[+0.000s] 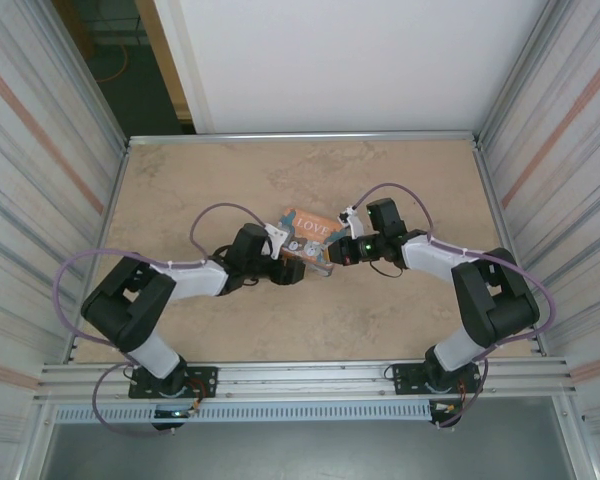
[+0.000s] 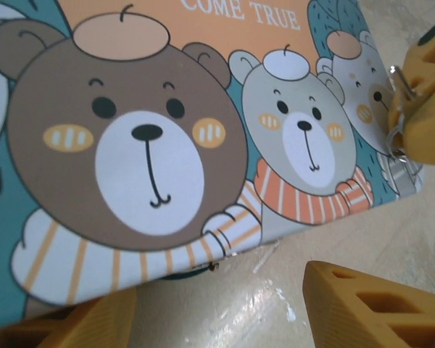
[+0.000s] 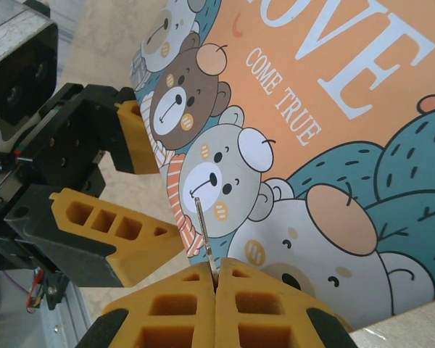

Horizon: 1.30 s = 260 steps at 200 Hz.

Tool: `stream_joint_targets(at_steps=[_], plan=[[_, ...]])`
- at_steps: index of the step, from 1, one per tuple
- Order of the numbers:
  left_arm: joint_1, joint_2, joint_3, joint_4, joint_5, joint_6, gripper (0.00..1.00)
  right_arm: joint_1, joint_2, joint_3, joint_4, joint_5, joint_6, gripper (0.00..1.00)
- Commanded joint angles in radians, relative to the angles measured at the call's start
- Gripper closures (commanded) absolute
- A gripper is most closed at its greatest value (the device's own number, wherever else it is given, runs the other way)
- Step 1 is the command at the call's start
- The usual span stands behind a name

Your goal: Unlock the padlock with the key

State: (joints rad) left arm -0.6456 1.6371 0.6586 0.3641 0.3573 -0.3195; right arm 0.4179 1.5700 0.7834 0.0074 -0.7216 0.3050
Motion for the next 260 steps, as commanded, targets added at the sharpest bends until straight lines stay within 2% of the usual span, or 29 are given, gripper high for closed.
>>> stream_joint_targets(at_steps=[1,43,78,130,163,227,260], plan=[[-0.006,0.043,0.010,0.101,-0.019,-0.022,0.41,0.010,0.001,0.000,-0.077,0.070,-0.024,1.00],[-0.008,0.067,0.026,0.102,-0.011,-0.030,0.43,0.022,0.005,0.005,-0.086,0.085,-0.027,1.00],[-0.011,0.116,0.068,0.091,0.021,-0.050,0.49,0.027,0.002,0.002,-0.086,0.095,-0.026,1.00],[-0.013,0.145,0.092,0.096,0.003,-0.083,0.54,0.038,0.004,0.008,-0.081,0.098,-0.021,1.00],[-0.014,0.159,0.100,0.110,-0.012,-0.109,0.60,0.042,0.005,0.008,-0.079,0.102,-0.021,1.00],[-0.015,0.168,0.092,0.152,-0.048,-0.151,0.79,0.060,-0.030,0.007,-0.069,0.104,-0.017,1.00],[-0.018,0.142,0.080,0.157,-0.030,-0.163,0.83,0.061,-0.101,0.004,-0.073,0.104,-0.015,1.00]])
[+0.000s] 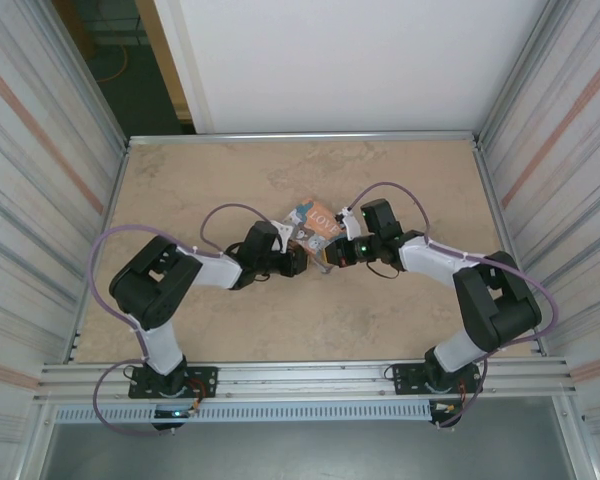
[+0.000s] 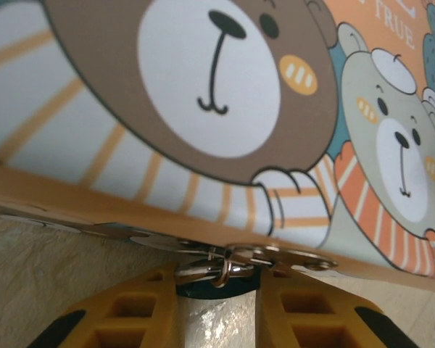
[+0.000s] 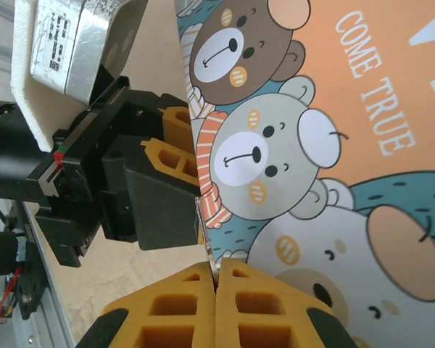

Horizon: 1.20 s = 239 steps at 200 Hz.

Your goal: Unlock the padlock with the key

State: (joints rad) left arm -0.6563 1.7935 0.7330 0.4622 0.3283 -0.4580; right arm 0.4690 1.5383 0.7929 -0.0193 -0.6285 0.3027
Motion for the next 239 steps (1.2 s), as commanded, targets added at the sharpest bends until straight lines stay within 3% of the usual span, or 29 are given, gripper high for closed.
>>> stream_joint_targets(at_steps=[1,45,124,187,239], plan=[[-0.008,-0.016,0.005,0.059,0.001,-0.024,0.83,0.010,-0.073,-0.006,-0.046,0.010,-0.013,1.00],[-0.012,-0.088,0.000,-0.002,0.095,-0.108,0.87,0.025,-0.251,-0.056,-0.088,0.044,-0.024,1.00],[-0.014,-0.246,0.097,-0.367,0.241,-0.275,0.94,0.213,-0.523,-0.211,-0.191,0.312,-0.050,1.00],[-0.014,-0.273,0.156,-0.466,0.304,-0.339,0.94,0.346,-0.544,-0.307,-0.111,0.491,-0.050,1.00],[-0.014,-0.284,0.151,-0.467,0.301,-0.364,0.95,0.380,-0.494,-0.334,-0.007,0.525,-0.047,1.00]])
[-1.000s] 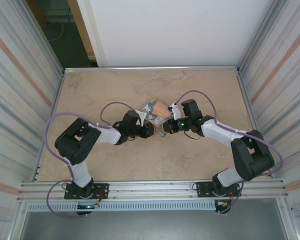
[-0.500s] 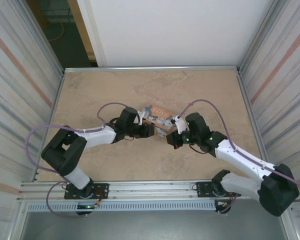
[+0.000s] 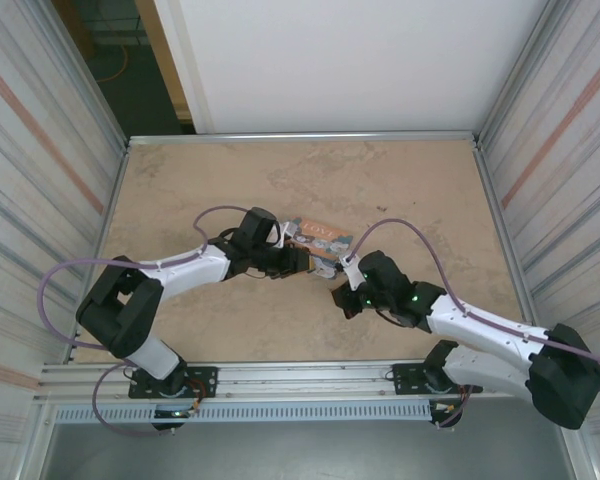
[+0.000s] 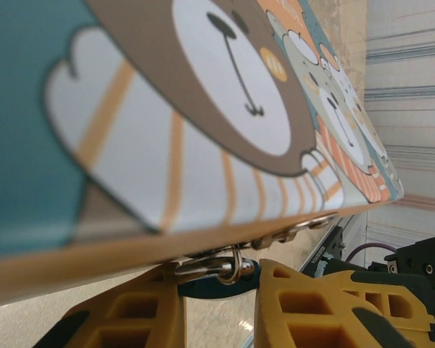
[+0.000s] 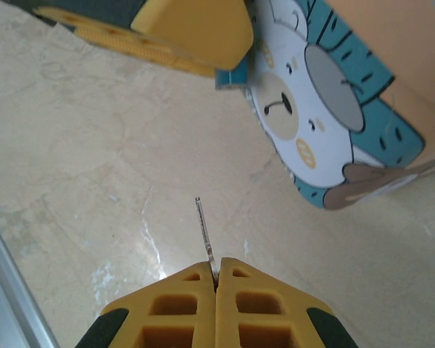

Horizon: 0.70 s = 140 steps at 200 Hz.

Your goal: Unlock the padlock with the key

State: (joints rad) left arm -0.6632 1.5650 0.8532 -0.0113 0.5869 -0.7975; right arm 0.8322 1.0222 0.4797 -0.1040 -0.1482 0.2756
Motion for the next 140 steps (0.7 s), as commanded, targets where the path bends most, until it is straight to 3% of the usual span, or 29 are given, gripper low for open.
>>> stream_joint_targets(at_steps=[1,140], plan=[[-0.007,-0.056,0.031,0.007,0.042,-0.025,0.95,0.017,0.023,-0.021,0.079,0.045,-0.019,1.00],[-0.010,-0.060,0.017,0.011,0.043,-0.044,0.98,0.036,0.130,-0.010,0.221,0.084,-0.024,1.00]])
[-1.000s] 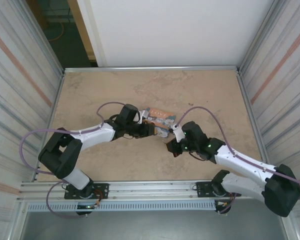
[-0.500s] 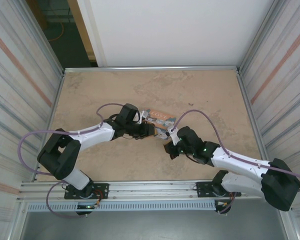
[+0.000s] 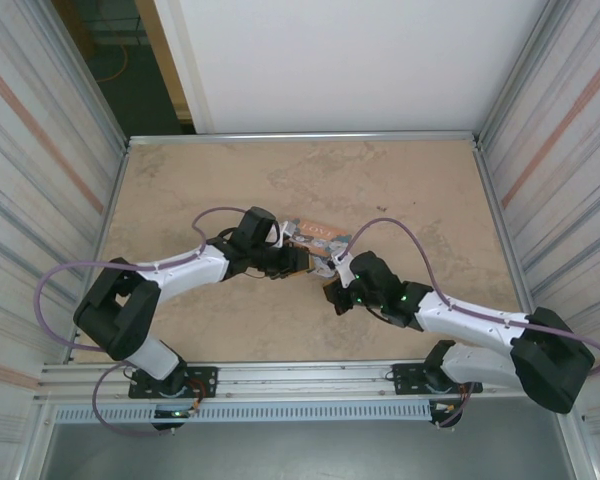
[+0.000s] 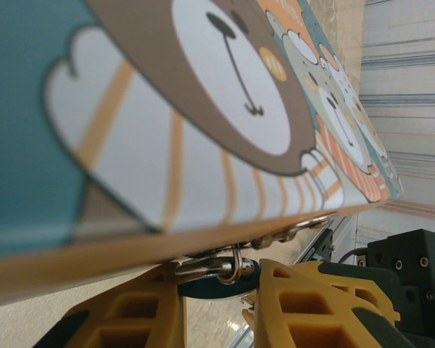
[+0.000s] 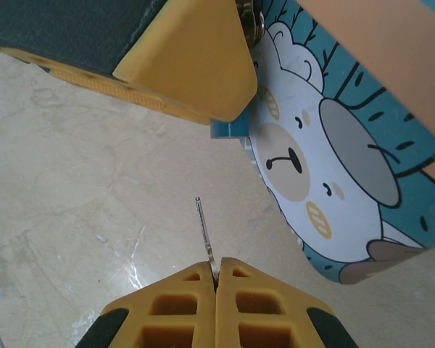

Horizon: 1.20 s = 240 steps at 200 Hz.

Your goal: Unlock the padlock with the key

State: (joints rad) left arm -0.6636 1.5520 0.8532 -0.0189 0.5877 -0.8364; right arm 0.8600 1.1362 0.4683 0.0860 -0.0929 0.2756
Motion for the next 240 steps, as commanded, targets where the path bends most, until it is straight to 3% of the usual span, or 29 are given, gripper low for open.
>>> stream_joint_targets(at_steps=[1,240], plan=[[-0.010,-0.047,0.018,0.019,0.043,-0.004,0.98,0.008,0.017,0.002,0.032,0.029,-0.024,1.00],[-0.013,-0.047,0.009,0.020,0.040,-0.003,0.98,-0.032,0.090,0.023,0.135,0.013,-0.011,1.00]])
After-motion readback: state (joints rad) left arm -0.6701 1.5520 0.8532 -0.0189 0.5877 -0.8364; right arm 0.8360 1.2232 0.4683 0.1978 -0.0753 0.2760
